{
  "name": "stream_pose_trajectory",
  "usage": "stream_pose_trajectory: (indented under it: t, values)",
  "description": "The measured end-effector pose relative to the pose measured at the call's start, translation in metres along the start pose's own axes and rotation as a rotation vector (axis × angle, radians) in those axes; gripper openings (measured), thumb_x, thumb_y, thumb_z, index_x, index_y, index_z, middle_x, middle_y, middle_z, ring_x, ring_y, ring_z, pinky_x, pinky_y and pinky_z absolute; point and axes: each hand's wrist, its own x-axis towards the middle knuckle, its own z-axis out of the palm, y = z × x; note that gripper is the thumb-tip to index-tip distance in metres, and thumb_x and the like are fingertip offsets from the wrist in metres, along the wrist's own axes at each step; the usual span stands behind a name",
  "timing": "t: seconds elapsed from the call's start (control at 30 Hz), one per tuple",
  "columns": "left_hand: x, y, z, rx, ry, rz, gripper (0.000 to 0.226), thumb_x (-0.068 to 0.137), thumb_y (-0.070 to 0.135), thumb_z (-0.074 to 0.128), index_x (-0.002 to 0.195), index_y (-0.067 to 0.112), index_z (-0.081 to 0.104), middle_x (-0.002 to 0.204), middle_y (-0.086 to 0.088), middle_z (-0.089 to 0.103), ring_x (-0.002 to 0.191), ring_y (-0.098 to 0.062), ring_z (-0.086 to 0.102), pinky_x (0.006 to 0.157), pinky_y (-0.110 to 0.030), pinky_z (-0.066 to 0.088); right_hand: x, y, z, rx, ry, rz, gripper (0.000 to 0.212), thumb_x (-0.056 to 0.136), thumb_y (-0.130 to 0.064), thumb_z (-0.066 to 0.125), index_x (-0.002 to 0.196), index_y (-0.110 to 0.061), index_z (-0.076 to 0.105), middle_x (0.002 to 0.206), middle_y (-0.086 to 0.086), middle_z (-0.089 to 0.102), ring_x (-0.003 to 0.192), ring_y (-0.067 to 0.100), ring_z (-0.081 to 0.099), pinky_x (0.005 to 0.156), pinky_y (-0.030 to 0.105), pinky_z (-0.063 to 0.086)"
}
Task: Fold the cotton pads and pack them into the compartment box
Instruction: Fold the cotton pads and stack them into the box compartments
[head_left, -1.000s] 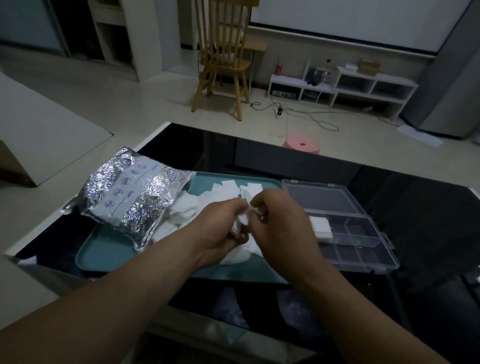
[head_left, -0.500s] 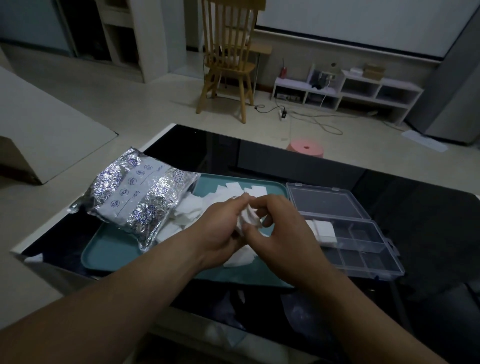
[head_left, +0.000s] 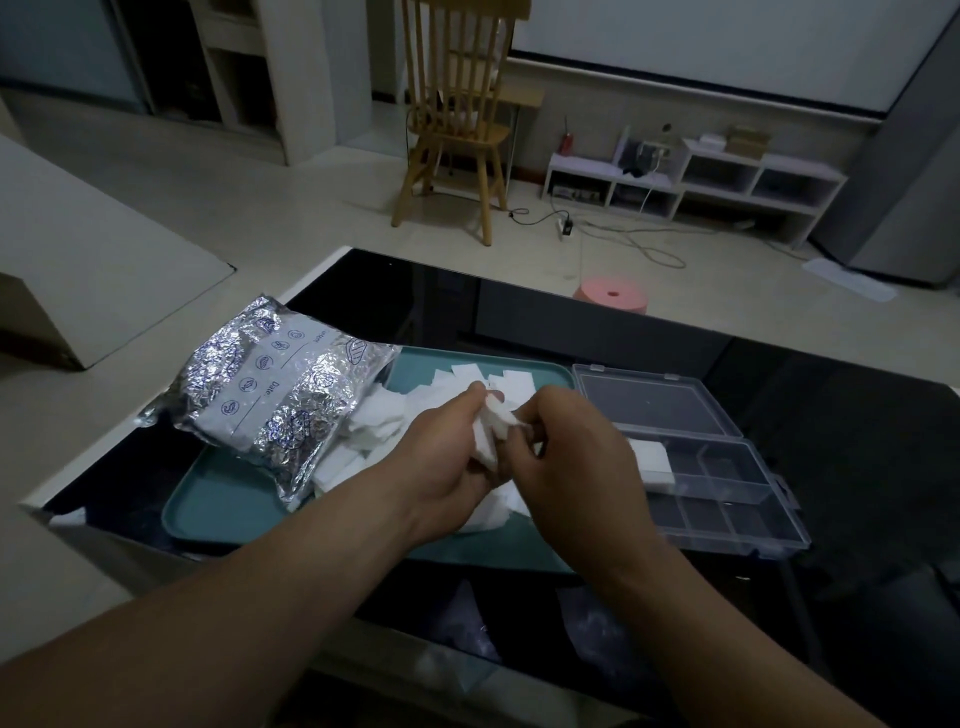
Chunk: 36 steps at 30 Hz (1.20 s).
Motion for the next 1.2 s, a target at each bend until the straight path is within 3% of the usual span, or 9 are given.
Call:
stream_pose_trajectory:
  t: [0.1,0.23,0.4,0.53,0.63,0.73,0.9,1.07,1.2]
  values:
    - [0.000,-0.001,0.000,0.021,-0.068,-0.049,0.047,0.108,0.038,0.047,0.139,0.003,0.056,0.114,-0.014,0.068,0.098,-0.023,0.068,0.082,-0.035,0.061,-0.003,-0.005,0.002,-0.049,-0.015,-0.057,0.014,0.094,-0.023,0.068,0.088,-0.024,0.055,0.078,-0.014,0.047,0.062,0.006,0.044,0.053,0.018,0.031]
    - [-0.004,0.003,0.000,0.006,-0.094,-0.029,0.037,0.102,0.018,0.056,0.131,-0.005,0.058,0.097,-0.016,0.072,0.083,-0.025,0.072,0.069,-0.033,0.060,-0.005,0.000,0.001,0.017,-0.111,-0.054,0.010,0.097,-0.038,0.065,0.098,-0.030,0.060,0.085,-0.016,0.055,0.074,0.003,0.053,0.061,0.015,0.037]
    - [-0.007,0.006,0.000,-0.023,-0.111,-0.013,0.041,0.105,0.018,0.052,0.138,-0.005,0.054,0.110,-0.024,0.070,0.086,-0.031,0.075,0.073,-0.038,0.063,0.001,0.011,-0.009,0.228,-0.224,0.013,0.010,0.100,-0.031,0.066,0.108,-0.025,0.068,0.091,-0.014,0.065,0.083,0.002,0.059,0.069,0.016,0.045]
    - [-0.005,0.008,0.000,-0.033,-0.080,-0.004,0.039,0.110,0.023,0.044,0.134,-0.005,0.056,0.128,-0.030,0.066,0.089,-0.029,0.074,0.078,-0.041,0.063,0.008,0.017,-0.018,0.413,-0.250,0.172,0.010,0.101,-0.028,0.065,0.097,-0.026,0.074,0.083,-0.014,0.072,0.079,0.001,0.066,0.065,0.014,0.048]
    - [-0.008,0.004,0.001,0.098,-0.069,0.032,0.033,0.108,0.016,0.041,0.124,-0.004,0.062,0.104,-0.023,0.068,0.078,-0.028,0.070,0.075,-0.041,0.063,0.010,0.022,-0.017,0.334,-0.084,0.270,0.018,0.102,-0.030,0.062,0.086,-0.027,0.069,0.073,-0.009,0.068,0.069,0.002,0.063,0.059,0.021,0.048]
    - [-0.007,-0.002,0.004,0.190,-0.044,0.076,0.030,0.108,0.018,0.042,0.127,0.005,0.060,0.106,-0.021,0.066,0.082,-0.029,0.069,0.077,-0.042,0.064,0.008,0.017,-0.015,0.134,0.046,0.159,0.018,0.101,-0.029,0.060,0.083,-0.027,0.062,0.072,-0.011,0.060,0.065,0.005,0.057,0.060,0.028,0.051]
    - [-0.004,-0.003,0.005,0.136,-0.056,0.045,0.040,0.107,0.039,0.052,0.129,0.008,0.062,0.106,-0.014,0.076,0.084,-0.020,0.074,0.068,-0.033,0.061,-0.002,0.002,-0.001,-0.055,-0.075,-0.183,0.017,0.100,-0.036,0.059,0.092,-0.028,0.071,0.079,-0.011,0.062,0.074,0.010,0.051,0.066,0.031,0.043]
    - [-0.001,0.024,-0.006,0.078,0.054,0.143,0.013,0.103,0.014,0.057,0.115,0.018,0.062,0.079,-0.005,0.059,0.063,-0.017,0.063,0.052,-0.026,0.055,0.029,0.028,-0.025,0.313,0.021,0.208,0.023,0.106,-0.030,0.057,0.092,-0.020,0.071,0.084,-0.008,0.067,0.077,0.007,0.060,0.068,0.029,0.049]
    - [-0.001,0.037,-0.018,0.112,0.072,0.165,0.017,0.099,0.003,0.057,0.104,0.018,0.059,0.073,-0.006,0.060,0.059,-0.015,0.055,0.045,-0.021,0.044,0.025,0.041,-0.014,0.047,-0.357,0.198,0.012,0.101,-0.026,0.063,0.104,-0.022,0.074,0.097,-0.006,0.073,0.086,0.012,0.066,0.080,0.036,0.058]
